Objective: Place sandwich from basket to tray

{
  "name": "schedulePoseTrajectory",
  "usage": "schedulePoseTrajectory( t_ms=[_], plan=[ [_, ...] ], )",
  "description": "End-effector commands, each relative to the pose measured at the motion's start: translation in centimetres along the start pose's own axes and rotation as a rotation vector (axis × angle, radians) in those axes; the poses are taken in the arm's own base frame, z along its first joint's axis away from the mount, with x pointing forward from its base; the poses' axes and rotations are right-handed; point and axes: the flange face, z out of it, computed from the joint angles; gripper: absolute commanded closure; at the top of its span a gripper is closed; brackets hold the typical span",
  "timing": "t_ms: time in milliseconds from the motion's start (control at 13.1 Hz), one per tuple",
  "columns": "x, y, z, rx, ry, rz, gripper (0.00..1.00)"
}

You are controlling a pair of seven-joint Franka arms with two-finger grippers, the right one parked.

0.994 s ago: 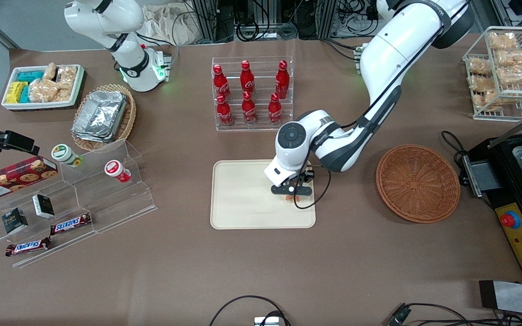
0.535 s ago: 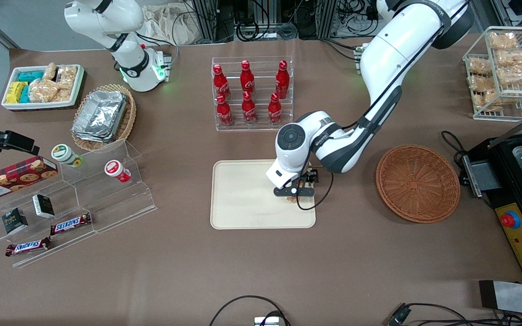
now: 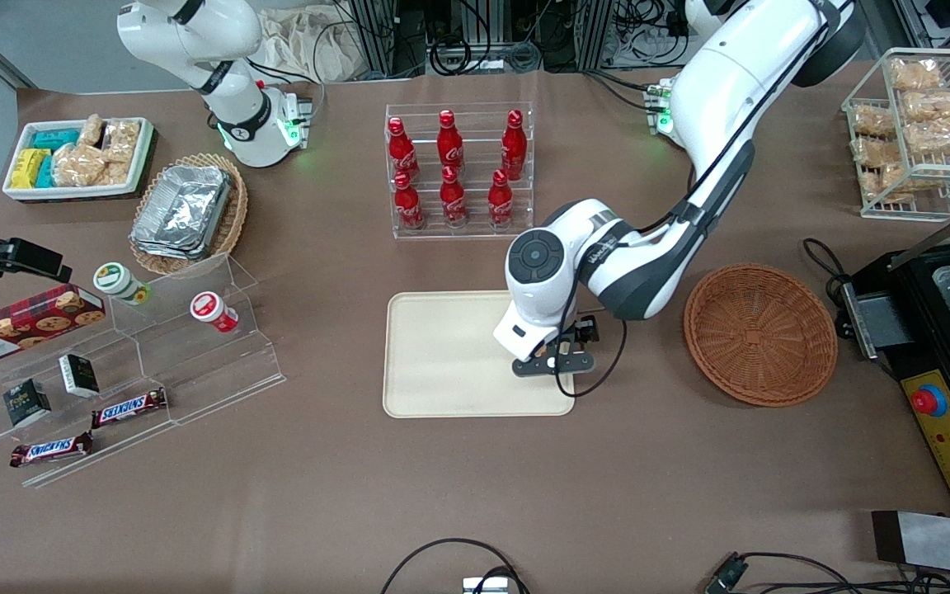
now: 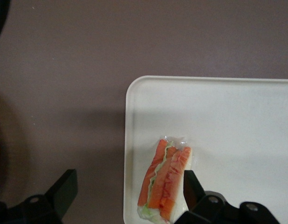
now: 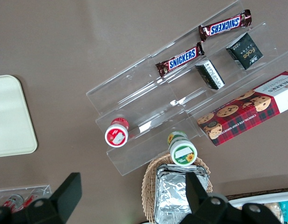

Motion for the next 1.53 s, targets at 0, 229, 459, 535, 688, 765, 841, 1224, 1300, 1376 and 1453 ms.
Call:
schedulePoseTrajectory(
  t_ms=[0, 229, 459, 535, 688, 765, 841, 1224, 1300, 1376, 1453],
  plan=[
    [2.0, -2.6, -4.4, -0.012, 0.006, -0.093, 0.0],
    [3.0, -5.1, -6.8, 0.002, 0.022, -0.13, 0.0],
    [3.4, -6.9, -8.0, 0.019, 0.005, -0.161, 0.0],
    [3.4, -7.3, -8.3, 0.022, 0.001, -0.169, 0.0],
    [4.0, -8.6, -9.0, 0.018, 0.004, -0.199, 0.0],
    [4.6, -9.8, -9.4, 0.017, 0.004, -0.211, 0.0],
    [5.0, -10.8, -9.9, 0.009, 0.0, -0.189, 0.0],
    [6.3, -18.7, -13.5, -0.008, -0.071, -0.074, 0.0],
    [6.4, -19.9, -14.7, -0.016, -0.064, -0.051, 0.0],
    [6.3, -21.3, -15.4, -0.009, -0.064, -0.045, 0.0],
    [6.1, -22.5, -16.1, -0.004, -0.068, -0.023, 0.0]
  ],
)
